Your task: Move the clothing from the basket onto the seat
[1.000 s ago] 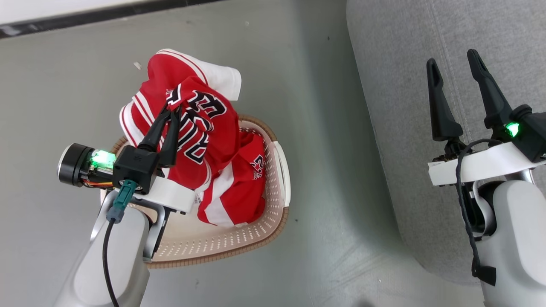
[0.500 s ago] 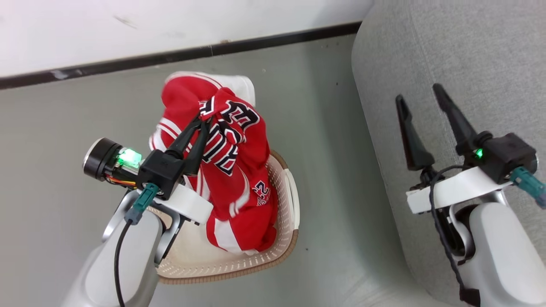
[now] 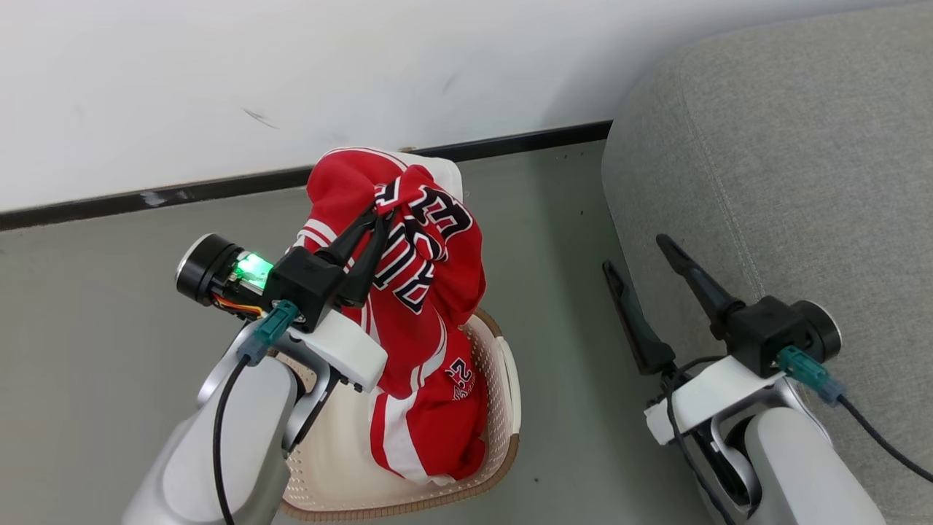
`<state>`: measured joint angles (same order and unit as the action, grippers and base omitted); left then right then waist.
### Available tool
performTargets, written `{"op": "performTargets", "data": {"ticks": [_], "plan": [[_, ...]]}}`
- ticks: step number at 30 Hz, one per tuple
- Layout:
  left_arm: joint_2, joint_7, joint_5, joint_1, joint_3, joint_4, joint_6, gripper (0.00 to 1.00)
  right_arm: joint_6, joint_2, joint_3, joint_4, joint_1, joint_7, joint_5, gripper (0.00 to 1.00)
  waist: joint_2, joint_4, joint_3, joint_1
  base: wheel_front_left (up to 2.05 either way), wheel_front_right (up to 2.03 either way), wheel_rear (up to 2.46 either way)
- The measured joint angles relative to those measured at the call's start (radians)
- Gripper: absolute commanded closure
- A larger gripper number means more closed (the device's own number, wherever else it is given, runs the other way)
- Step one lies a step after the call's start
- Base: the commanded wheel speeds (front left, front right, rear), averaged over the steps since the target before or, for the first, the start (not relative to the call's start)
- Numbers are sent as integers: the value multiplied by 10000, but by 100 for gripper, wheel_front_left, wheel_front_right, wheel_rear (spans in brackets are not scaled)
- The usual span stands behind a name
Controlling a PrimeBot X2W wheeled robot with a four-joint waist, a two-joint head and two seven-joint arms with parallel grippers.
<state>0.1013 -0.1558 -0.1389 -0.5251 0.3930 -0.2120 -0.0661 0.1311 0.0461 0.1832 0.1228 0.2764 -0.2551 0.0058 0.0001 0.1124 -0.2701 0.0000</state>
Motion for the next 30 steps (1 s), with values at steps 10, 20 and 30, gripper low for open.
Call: {"op": "performTargets", "data": {"ticks": [10, 20, 30], "plan": [[-222, 451, -372, -100, 382, 84, -224, 100, 0, 882, 993, 527, -71, 0, -270, 0, 0, -112, 895, 0, 0, 0, 0], [-435, 940, -729, -388, 1005, 414, -401, 100, 0, 1294, 2592, 1133, 254, 0, -249, 0, 0, -240, 1632, 0, 0, 0, 0], [-550, 1304, -1152, -360, 1438, 637, -424, 100, 0, 1325, 3693, 1887, 990, 0, 174, 0, 0, -434, 2163, 0, 0, 0, 0]]}}
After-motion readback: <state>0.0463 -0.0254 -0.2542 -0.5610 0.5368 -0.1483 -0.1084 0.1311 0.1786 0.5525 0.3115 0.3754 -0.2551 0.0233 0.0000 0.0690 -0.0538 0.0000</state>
